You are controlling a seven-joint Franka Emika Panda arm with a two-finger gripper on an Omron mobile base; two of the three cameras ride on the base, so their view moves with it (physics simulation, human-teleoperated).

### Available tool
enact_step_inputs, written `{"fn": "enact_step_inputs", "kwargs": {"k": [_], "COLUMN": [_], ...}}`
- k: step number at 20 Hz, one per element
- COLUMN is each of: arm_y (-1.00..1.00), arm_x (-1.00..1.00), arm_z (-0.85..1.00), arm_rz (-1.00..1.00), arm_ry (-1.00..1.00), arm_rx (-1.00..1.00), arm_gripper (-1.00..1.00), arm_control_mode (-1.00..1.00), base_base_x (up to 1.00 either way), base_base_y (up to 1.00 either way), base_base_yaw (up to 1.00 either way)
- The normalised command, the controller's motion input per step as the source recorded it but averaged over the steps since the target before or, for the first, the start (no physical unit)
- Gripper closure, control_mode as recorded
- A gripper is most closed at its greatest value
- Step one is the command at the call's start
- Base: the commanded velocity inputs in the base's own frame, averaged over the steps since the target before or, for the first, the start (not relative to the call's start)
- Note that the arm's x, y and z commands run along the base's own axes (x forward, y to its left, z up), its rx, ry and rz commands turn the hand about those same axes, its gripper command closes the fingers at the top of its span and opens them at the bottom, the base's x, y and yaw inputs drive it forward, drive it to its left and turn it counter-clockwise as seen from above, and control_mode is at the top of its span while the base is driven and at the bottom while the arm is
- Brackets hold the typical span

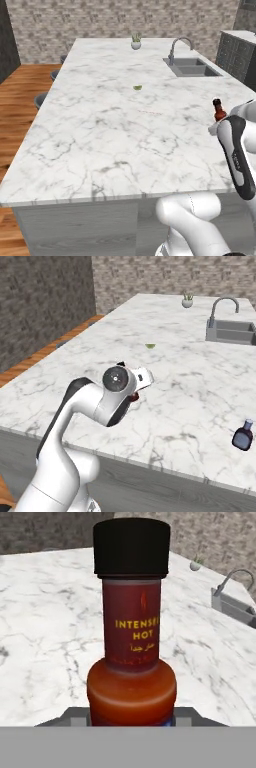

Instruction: Move the condiment bottle and condiment bottle from the cabinet to the dining counter.

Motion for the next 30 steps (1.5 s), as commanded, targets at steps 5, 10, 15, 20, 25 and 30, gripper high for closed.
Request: {"fn": "enact_step_inputs", "kwargs": {"k": [5,10,15,20,25,30], "arm_y": [-0.23,-0.06,-0.07,-0.08,-0.06,-0.07], "arm_x": [0.25,0.26,0.24,0.13,0.04,0.05], "arm_z": [-0.37,-0.04,-0.19,-0.35,-0.3,-0.31], "arm_rz": [0.04,0.01,0.0,0.01,0.0,0.01], "arm_ry": [0.0,0.0,0.0,0.0,0.0,0.0], "arm_rx": [0.02,0.17,0.14,0.07,0.05,0.07], "arm_gripper": [1.0,1.0,1.0,1.0,1.0,1.0], "arm_control_mode": [-1.0,-1.0,-1.0,-1.0,-1.0,-1.0], "base_base_x": [0.0,0.0,0.0,0.0,0.0,0.0], "base_base_y": [0.0,0.0,0.0,0.0,0.0,0.0], "base_base_yaw": [0.0,0.0,0.0,0.0,0.0,0.0]}}
